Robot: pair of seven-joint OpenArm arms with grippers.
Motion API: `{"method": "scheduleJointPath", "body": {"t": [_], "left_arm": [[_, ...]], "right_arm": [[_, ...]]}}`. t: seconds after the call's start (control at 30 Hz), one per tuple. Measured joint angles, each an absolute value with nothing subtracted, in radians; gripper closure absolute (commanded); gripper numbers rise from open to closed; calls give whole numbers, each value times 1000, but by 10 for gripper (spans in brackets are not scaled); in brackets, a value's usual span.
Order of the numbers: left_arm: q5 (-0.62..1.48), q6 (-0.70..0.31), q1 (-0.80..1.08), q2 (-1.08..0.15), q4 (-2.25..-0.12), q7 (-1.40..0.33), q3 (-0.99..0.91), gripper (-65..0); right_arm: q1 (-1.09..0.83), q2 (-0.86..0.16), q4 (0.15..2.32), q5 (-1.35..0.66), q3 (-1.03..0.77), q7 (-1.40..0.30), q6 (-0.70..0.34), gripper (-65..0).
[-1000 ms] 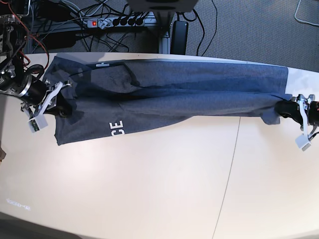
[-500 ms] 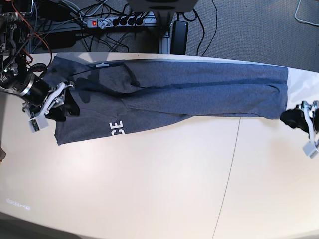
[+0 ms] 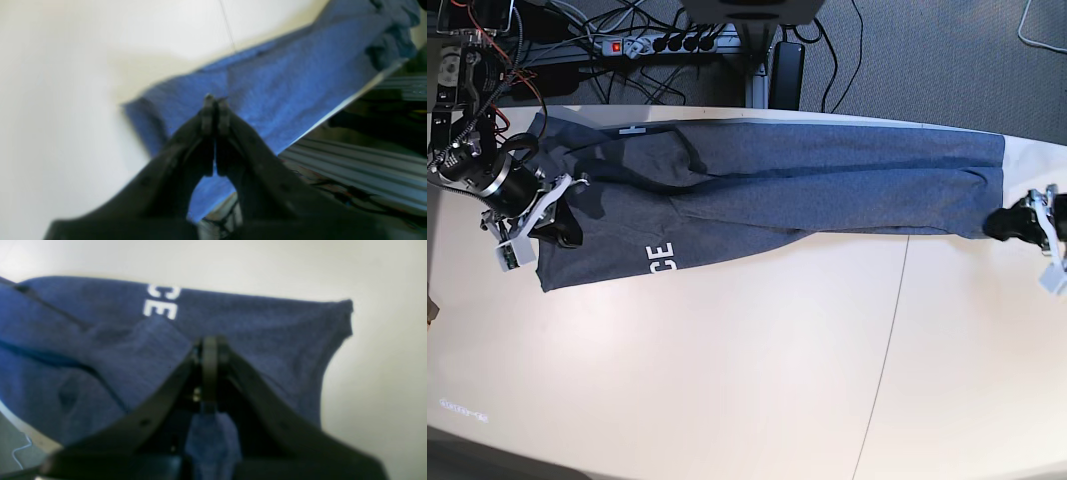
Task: Fold the T-shirt properly
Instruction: 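Grasp the hem end of the folded strip with the left gripper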
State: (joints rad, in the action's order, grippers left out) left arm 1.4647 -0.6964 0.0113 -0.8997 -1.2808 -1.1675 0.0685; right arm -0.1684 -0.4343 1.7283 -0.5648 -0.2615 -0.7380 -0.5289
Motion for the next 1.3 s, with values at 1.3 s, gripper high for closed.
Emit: {"method": "scheduleJointPath", "body": {"t": [1.3], "left_arm": [[876, -735, -98, -581, -1037, -603, 64, 0]], "right_arm": [[-39, -432, 1232, -560, -268, -522, -530, 0]]}}
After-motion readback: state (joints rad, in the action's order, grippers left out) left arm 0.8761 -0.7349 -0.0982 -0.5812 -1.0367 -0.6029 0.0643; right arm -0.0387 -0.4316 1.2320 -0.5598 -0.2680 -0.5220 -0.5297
